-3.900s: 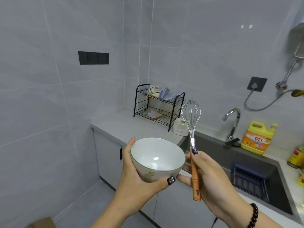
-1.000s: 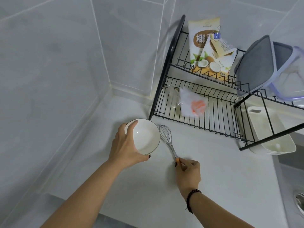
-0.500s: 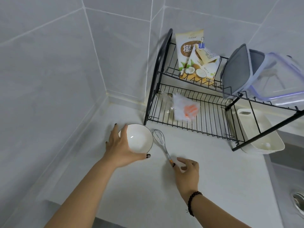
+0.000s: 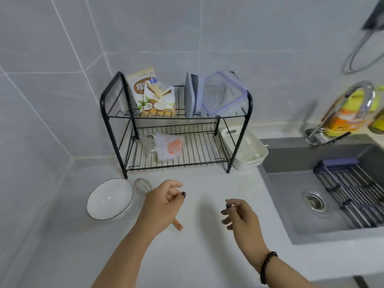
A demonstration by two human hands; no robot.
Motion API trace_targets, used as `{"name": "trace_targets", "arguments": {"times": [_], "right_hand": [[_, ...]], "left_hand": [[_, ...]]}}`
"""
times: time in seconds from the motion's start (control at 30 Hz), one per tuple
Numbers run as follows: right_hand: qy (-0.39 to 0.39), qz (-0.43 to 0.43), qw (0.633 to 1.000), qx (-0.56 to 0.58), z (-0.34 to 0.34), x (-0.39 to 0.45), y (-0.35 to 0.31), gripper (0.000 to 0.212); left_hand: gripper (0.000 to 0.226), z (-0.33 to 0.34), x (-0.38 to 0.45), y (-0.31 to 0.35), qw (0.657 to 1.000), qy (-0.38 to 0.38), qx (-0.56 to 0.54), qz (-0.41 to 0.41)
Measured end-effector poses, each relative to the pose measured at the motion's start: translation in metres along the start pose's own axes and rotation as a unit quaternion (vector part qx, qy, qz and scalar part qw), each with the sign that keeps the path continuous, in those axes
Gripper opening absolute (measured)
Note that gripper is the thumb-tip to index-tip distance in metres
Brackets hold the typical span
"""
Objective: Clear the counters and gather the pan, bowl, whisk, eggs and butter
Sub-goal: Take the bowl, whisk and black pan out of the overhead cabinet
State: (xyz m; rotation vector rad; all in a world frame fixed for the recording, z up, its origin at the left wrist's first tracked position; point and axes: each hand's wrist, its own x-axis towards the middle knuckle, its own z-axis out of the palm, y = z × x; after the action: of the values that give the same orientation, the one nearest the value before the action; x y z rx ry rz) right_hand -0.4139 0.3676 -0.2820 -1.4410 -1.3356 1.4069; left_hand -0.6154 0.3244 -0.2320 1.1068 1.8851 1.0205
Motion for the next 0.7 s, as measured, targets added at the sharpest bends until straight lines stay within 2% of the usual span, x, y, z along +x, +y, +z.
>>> {"name": "trace_targets", "arguments": {"times": [0.23,0.43,0.6,0.7], "right_hand": [[0.124,0.01,0.989,0.083,-0.148,-0.042,-0.005,0.015],[0.224,0.022,0.968,0.109,-0.281,-0.107,0.006,0.015],[0.314,0.021,0.94,0.134,-0.374,-0.166,0.01,0.015],[0.386,0.012,0.91,0.151,-0.428,-0.208,0.018,0.016]], "left_hand": [[0.017,0.116,-0.039,0.057,0.995,-0.079,0.037,0.045],[0.018,0.231,-0.091,0.112,0.978,-0.189,0.025,0.084],[0.019,0.329,-0.14,0.165,0.949,-0.289,0.006,0.126],[0.023,0.393,-0.178,0.199,0.917,-0.365,0.0,0.163]]}}
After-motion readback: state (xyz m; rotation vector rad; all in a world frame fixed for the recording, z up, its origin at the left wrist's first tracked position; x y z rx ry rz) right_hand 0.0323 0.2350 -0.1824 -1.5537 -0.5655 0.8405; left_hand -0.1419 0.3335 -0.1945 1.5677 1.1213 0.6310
